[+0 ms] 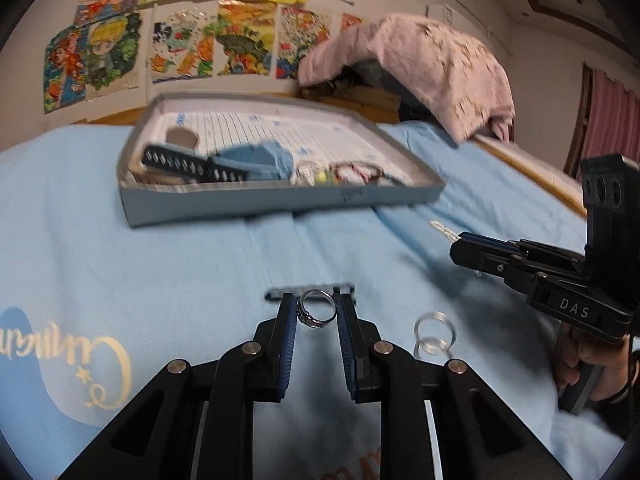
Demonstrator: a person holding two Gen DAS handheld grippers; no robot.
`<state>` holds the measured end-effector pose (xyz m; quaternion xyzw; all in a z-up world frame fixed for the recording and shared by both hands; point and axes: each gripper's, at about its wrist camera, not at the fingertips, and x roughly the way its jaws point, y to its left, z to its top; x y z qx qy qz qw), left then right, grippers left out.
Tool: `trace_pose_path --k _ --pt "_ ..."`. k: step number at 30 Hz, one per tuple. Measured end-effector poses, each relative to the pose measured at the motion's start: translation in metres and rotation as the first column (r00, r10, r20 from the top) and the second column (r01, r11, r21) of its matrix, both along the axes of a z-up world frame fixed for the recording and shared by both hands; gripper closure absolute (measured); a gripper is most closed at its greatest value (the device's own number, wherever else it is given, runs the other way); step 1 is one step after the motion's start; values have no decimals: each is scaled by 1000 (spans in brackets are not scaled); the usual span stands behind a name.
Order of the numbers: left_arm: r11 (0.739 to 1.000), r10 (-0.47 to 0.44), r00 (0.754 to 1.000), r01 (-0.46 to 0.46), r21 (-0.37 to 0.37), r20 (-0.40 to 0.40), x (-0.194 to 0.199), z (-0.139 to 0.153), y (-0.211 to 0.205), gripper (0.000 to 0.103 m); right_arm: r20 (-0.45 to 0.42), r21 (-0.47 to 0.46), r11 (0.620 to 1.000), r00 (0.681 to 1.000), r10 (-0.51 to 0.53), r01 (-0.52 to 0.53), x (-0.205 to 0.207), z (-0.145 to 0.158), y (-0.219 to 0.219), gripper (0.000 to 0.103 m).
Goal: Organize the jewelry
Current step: 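Carry the ring with the left tool into the tray while the right tool releases the keychain there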
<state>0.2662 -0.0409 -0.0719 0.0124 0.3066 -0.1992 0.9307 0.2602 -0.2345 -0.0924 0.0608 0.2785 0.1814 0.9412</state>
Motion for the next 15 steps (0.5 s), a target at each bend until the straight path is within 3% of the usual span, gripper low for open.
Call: trace_pose_path --k 9,15 --pt "998 53 996 -50 -35 75 40 51 -19 83 154 -31 993 982 -106 112 22 45 -12 90" --pt "993 96 995 -94 -69 25 90 59 -33 83 185 -49 980 966 -179 191 57 64 -25 90"
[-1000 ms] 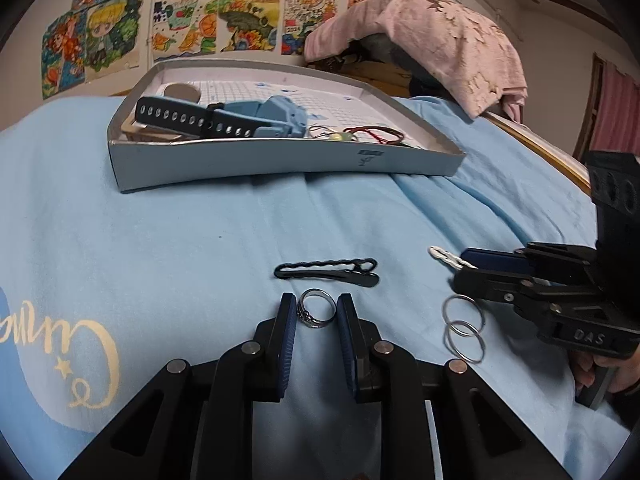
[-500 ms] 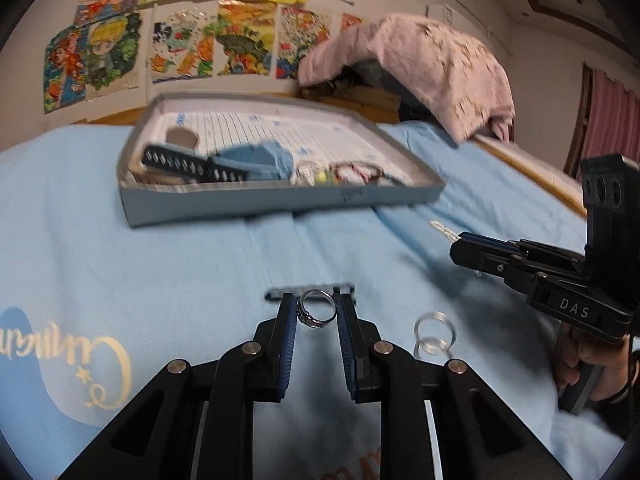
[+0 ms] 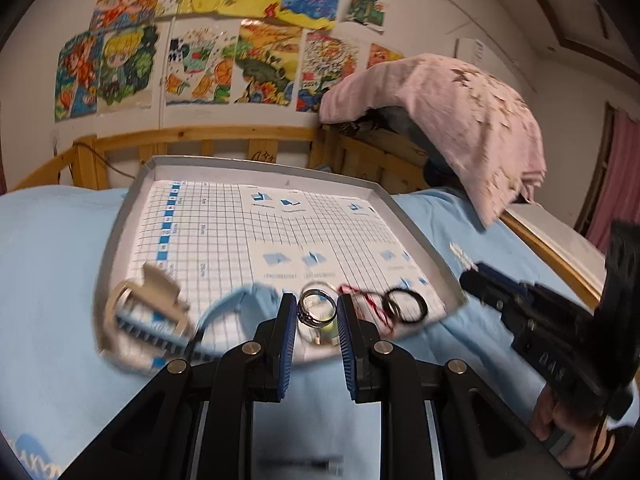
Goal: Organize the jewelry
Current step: 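Carry the ring with the left tool into the tray while the right tool releases the keychain there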
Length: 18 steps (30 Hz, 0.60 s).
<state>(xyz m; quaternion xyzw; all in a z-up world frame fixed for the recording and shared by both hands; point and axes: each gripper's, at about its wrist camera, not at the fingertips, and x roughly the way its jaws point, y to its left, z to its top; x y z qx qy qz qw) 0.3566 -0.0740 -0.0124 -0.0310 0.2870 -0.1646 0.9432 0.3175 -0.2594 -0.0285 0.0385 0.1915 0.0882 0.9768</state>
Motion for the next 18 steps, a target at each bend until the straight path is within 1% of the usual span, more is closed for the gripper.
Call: trace_pose_path --k 4,9,14,18 --pt "1000 4 999 -3 28 -43 32 -6 -16 83 -47 -14 1000 999 -7 6 30 -9 -5 90" --pt "998 -6 997 11 64 -76 51 -13 -37 83 -118 17 1000 993 7 -5 59 -26 -12 90" --pt "996 -9 993 20 92 -122 63 -26 -51 83 -170 67 998 985 7 4 70 -45 -19 90" --pt "993 -6 993 19 113 -115 63 -29 -55 83 -213 101 995 977 10 12 76 -57 -24 89"
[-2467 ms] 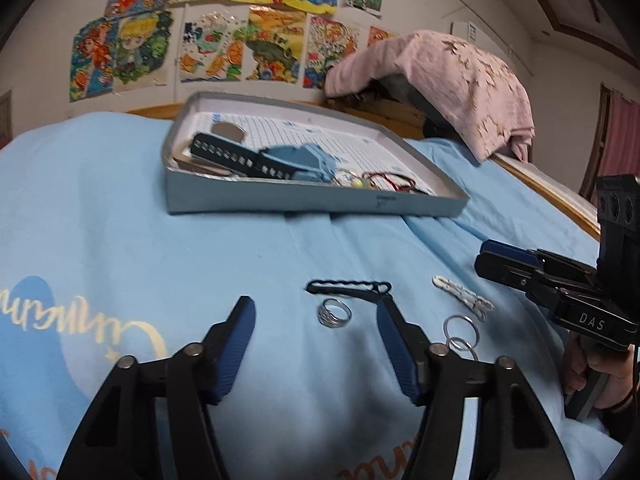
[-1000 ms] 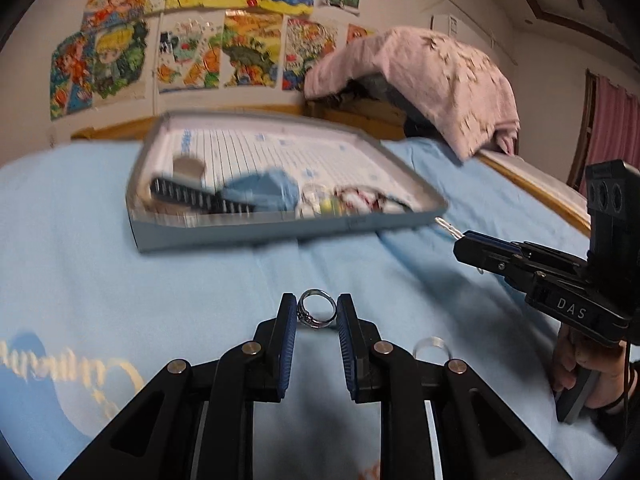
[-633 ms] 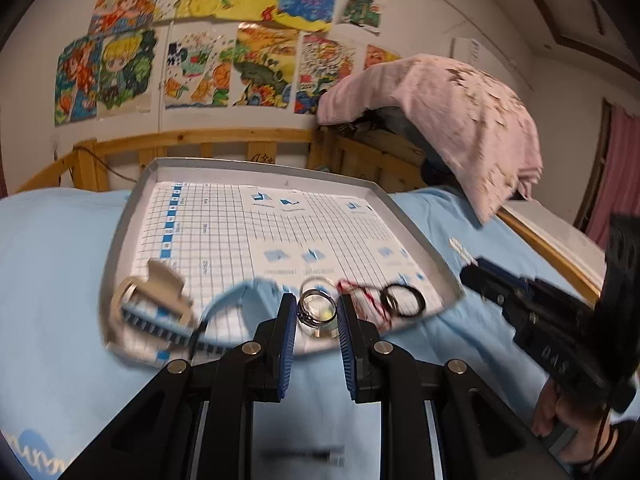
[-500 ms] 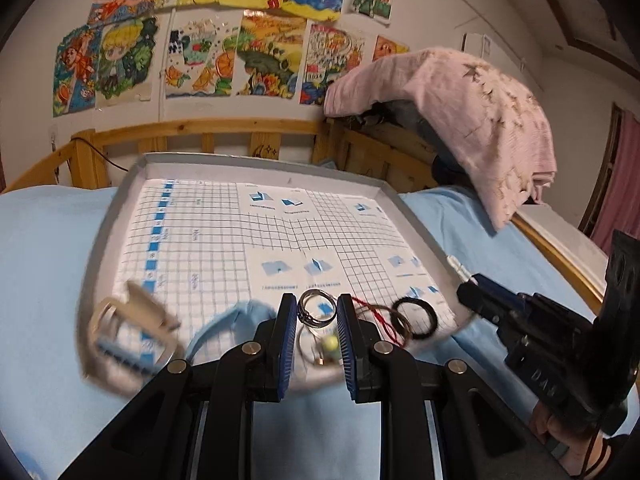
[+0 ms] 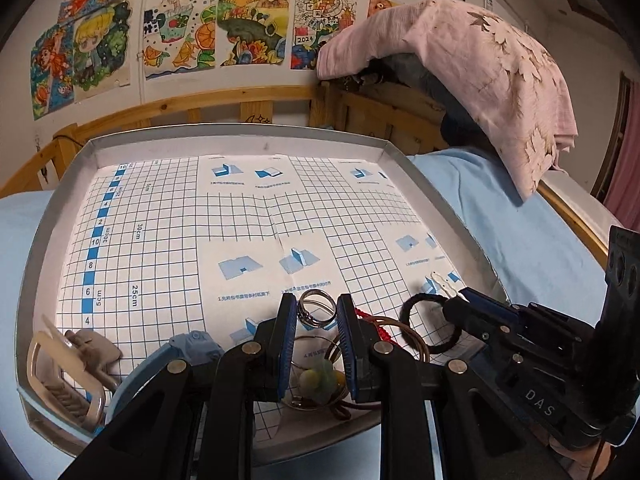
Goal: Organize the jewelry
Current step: 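Carry the ring with the left tool into the tray while the right tool releases the keychain there, then withdraw both open tools from the tray toward the last items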
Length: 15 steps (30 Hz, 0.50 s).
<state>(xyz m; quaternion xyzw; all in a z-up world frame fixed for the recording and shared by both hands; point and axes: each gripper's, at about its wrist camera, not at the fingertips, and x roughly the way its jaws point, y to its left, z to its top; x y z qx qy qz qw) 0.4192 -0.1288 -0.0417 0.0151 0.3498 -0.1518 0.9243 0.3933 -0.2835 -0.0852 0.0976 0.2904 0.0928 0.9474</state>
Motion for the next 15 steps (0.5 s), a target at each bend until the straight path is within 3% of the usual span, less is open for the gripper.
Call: trace_pose_path --k 8,11,13,15 --pt "999 33 999 -33 -29 -4 -1 2 6 83 -13 9 1000 1000 -1 1 -1 -7 1 88" --pt "999 30 1000 -31 -42 -7 -2 3 8 82 -6 17 1000 1000 -6 6 -5 -6 -1 78" --pt "999 28 1000 -28 -46 -6 -3 4 8 79 7 26 1000 1000 -13 13 -9 -4 -4 70" --pt "998 21 1000 -21 -63 0 -6 7 10 60 24 34 999 999 -24 23 -14 -3 -8 70"
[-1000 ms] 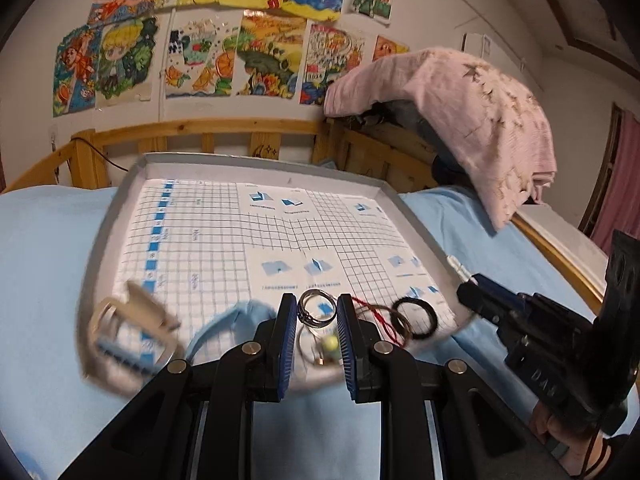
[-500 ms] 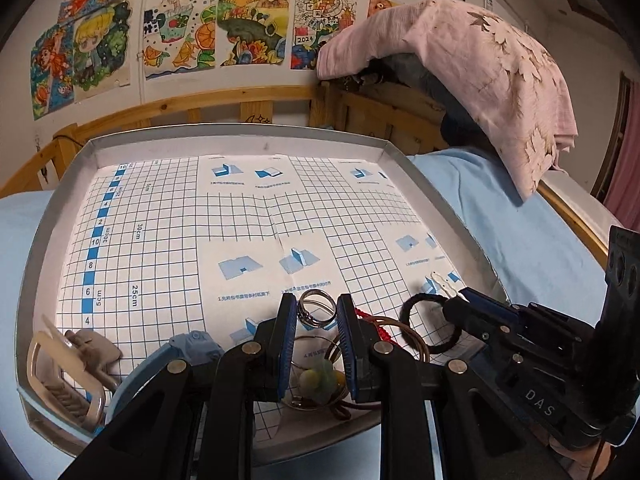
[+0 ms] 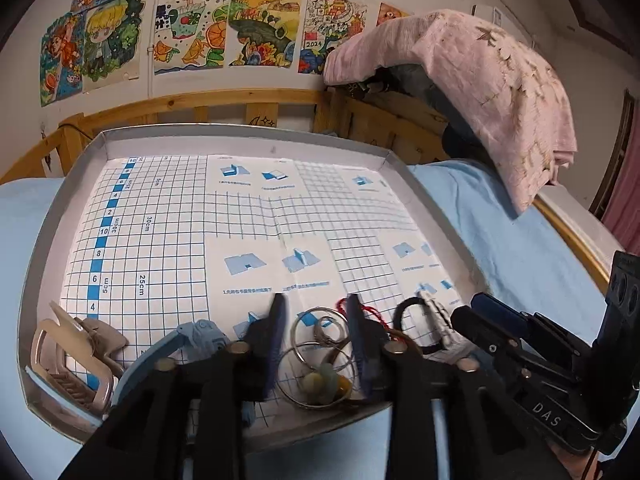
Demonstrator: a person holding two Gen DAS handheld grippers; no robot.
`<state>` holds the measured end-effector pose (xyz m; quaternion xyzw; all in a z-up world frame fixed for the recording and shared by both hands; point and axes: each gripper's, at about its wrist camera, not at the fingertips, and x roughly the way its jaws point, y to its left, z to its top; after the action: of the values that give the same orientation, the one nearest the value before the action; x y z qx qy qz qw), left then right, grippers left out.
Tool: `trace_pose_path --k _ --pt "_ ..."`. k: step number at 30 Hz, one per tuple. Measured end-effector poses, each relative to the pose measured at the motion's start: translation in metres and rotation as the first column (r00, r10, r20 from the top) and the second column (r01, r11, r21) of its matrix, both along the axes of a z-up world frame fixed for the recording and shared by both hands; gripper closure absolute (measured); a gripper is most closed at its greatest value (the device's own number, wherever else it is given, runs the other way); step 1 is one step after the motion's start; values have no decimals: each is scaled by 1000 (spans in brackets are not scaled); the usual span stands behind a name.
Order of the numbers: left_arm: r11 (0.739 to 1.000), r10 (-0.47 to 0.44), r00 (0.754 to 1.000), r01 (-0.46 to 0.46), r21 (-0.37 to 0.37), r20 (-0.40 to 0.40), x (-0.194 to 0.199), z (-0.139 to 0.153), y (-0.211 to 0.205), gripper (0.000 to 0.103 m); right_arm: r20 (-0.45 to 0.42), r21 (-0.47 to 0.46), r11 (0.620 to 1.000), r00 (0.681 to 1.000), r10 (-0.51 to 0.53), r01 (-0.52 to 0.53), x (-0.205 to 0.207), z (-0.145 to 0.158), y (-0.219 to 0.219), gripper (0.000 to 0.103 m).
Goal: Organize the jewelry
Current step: 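Withdraw both open tools from the tray toward the last items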
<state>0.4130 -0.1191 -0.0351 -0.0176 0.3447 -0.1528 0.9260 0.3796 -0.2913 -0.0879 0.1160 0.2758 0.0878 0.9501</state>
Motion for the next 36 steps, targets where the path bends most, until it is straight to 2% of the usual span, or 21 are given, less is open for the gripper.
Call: trace_pose_path --k 1,2,3,7,8,10,12,14,15,21,24,30,36 --pt "1000 -2 1000 2 -18 18 -5 3 1 53 13 4 1000 1000 -8 8 -4 1 -2 70" --pt "1000 -1 999 2 -27 37 -9 6 2 38 28 6 1000 999 -17 17 -8 3 -3 67" --pt "1000 7 998 -5 -29 59 -13 9 2 30 39 8 1000 999 -24 24 -11 5 -5 62" --pt "999 8 992 -3 -39 124 -31 23 5 30 108 14 998 992 -68 67 -32 16 -12 52" --pt "999 13 991 -7 -43 135 -35 26 7 29 118 15 997 990 -81 80 -37 19 -14 46" --pt "998 29 987 -19 -65 160 -45 31 12 21 145 21 994 983 -113 111 -49 25 -18 38" --pt "995 58 978 -42 -86 201 -61 37 20 8 170 27 992 978 -125 123 -59 32 -21 31" --pt "995 72 969 -52 -87 236 -75 42 26 4 199 24 992 972 -128 126 -73 40 -22 24" --pt "995 79 963 -58 -87 258 -85 45 29 3 223 18 992 966 -128 127 -82 45 -20 18" --pt "992 117 925 -94 -81 361 -142 56 45 0 325 -3 992 938 -120 128 -128 69 -8 4" --pt "992 127 905 -110 -66 407 -175 61 53 0 365 3 994 925 -106 113 -154 78 0 2" --pt "988 155 881 -148 -50 446 -222 65 70 0 411 -22 997 910 -55 71 -200 89 23 2" --pt "981 192 871 -188 -55 453 -258 61 92 0 421 -32 998 906 -30 48 -238 83 37 2"
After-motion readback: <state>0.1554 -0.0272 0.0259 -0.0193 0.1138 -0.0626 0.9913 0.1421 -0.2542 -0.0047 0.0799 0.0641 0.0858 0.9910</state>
